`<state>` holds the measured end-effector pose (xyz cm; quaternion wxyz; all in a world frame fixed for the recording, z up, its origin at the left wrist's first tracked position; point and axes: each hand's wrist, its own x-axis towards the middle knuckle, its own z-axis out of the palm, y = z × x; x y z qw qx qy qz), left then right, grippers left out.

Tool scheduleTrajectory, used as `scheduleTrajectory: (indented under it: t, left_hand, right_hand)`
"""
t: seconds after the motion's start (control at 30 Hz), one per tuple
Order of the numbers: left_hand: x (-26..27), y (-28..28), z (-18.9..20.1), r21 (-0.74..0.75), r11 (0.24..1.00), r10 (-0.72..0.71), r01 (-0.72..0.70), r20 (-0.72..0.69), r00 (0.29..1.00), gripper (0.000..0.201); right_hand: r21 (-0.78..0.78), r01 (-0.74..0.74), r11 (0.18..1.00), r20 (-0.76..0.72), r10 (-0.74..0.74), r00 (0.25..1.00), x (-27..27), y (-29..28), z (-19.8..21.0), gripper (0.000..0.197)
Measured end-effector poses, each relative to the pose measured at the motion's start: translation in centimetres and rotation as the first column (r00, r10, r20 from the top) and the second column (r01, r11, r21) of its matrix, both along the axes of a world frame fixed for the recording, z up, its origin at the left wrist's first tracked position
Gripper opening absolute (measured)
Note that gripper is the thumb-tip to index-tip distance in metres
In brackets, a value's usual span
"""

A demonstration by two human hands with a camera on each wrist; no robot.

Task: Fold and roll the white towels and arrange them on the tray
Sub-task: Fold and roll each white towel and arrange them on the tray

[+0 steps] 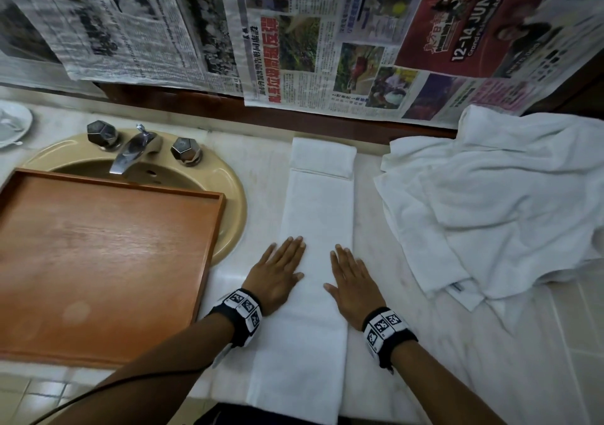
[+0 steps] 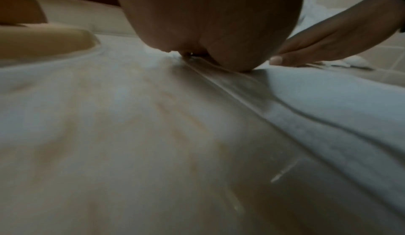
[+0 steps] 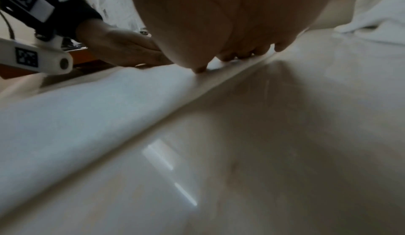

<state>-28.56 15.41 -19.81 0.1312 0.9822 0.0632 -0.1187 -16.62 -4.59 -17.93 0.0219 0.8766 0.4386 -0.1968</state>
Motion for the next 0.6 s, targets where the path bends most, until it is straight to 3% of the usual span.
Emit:
scheduleTrajectory:
  t: [0.13, 0.3, 0.5, 0.6]
  left_hand:
    - [-0.6, -0.4, 0.8, -0.021, 0.996, 0.090, -0.090, -0.014, 0.996, 0.063]
    - [-3.0, -4.0, 0.3, -0.037, 0.999, -0.020, 0.020, 0.004, 1.000, 0.060]
    - [-4.6, -2.9, 0.1, 0.044, 0.991, 0.127, -0.126, -0.032, 0.991, 0.065]
    - [-5.0, -5.1, 0.7, -0.014, 0.996, 0.091, -0.091, 0.005, 0.996, 0.063]
  right_hand:
    - [0.007, 0.041, 0.999, -0.014, -0.041, 0.999, -0.6, 0.0, 0.4, 0.076]
    - [-0.007, -0.040, 0.999, -0.051, 0.040, 0.998, -4.5, -0.9, -0.1, 0.069]
    - [-0.010, 0.094, 0.996, 0.010, -0.094, 0.996, -4.4, -3.3, 0.1, 0.070]
    - [0.084, 0.035, 0.996, -0.001, -0.035, 0.999, -6.7, -3.0, 0.9, 0.079]
